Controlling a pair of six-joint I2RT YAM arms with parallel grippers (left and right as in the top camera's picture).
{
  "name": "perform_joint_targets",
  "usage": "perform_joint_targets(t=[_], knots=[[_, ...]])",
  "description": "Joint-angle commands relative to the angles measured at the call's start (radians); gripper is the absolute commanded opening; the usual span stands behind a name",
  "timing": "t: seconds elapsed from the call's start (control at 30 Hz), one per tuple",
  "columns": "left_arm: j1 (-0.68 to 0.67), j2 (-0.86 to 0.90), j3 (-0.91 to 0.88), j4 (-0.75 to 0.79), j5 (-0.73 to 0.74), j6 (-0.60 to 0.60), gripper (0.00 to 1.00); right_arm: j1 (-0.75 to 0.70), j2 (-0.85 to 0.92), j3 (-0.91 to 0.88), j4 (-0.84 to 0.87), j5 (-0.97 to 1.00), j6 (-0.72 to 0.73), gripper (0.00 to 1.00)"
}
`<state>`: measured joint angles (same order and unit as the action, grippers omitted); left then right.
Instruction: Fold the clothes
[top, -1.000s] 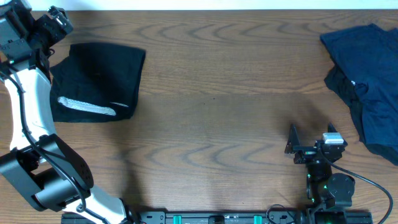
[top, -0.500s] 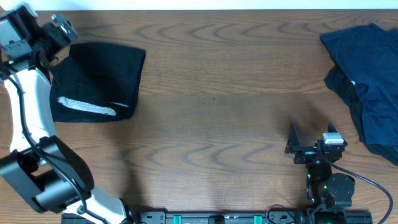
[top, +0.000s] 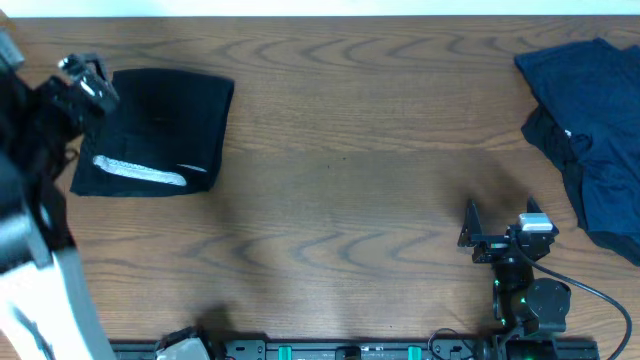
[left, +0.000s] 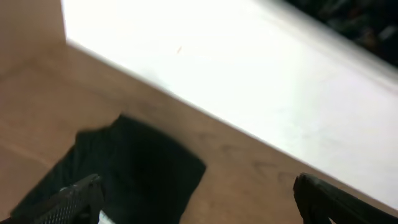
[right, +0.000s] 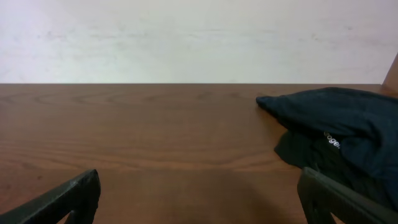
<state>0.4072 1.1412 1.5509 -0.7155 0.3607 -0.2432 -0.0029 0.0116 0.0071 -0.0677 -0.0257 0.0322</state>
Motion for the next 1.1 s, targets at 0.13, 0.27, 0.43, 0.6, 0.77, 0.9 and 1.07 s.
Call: perform_joint_targets(t=[0.13,0.27,0.43,0.6,0.77,0.9,1.07], knots=[[-0.116,-0.219,-0.064,-0.006,-0.013,0.017,0.98,-0.009,-0.007,-0.002,-0.004,0.000,-0.019,0.99],[-0.206,-0.332,-0.176,-0.005,-0.013,0.017,0.98,-0.009,-0.007,-0.002,-0.004,0.000,-0.019,0.99],[-0.297,-0.455,-0.407,-0.005,-0.013,0.016,0.98,-0.009,-0.007,-0.002,-0.004,0.000,-0.019,0.99],[-0.320,-0.536,-0.649,0.056,-0.013,0.016,0.98,-0.009,-0.007,-0.002,-0.004,0.000,-0.019,0.99],[-0.320,-0.619,-0.892,0.189,-0.013,0.016,0.98,-0.009,-0.007,-0.002,-0.004,0.000,-0.019,0.99],[-0.320,-0.695,-1.090,0.370,-0.013,0.017,0.98,-0.009,-0.007,-0.002,-0.004,0.000,-0.019,0.99],[-0.320,-0.786,-1.289,0.606,-0.060,0.017,0.98,-0.009,-0.007,-0.002,-0.004,0.000,-0.019,0.99]])
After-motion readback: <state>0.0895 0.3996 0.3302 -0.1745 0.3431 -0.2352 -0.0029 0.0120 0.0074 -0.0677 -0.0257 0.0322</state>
